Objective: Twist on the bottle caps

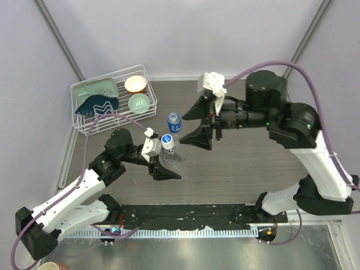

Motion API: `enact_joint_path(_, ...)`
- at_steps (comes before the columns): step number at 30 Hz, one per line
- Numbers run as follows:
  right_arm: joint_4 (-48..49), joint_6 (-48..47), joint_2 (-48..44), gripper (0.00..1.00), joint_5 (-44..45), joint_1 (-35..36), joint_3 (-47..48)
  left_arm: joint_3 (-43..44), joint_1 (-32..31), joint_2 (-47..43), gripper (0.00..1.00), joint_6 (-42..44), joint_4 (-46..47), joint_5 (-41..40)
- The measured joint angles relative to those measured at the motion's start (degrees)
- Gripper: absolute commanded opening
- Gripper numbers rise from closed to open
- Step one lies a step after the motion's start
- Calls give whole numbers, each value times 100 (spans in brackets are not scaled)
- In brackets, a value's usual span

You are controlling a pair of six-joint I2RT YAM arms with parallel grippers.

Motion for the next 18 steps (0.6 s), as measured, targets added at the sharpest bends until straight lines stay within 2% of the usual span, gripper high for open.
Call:
enact_joint_path(7,79,-151,745,70,-1298,-203,144,107,0,0,0,-28,-339,798)
enact_joint_path(18,527,-136,813,69,-2218,-203,85,107,0,2,0,-116,-422,944)
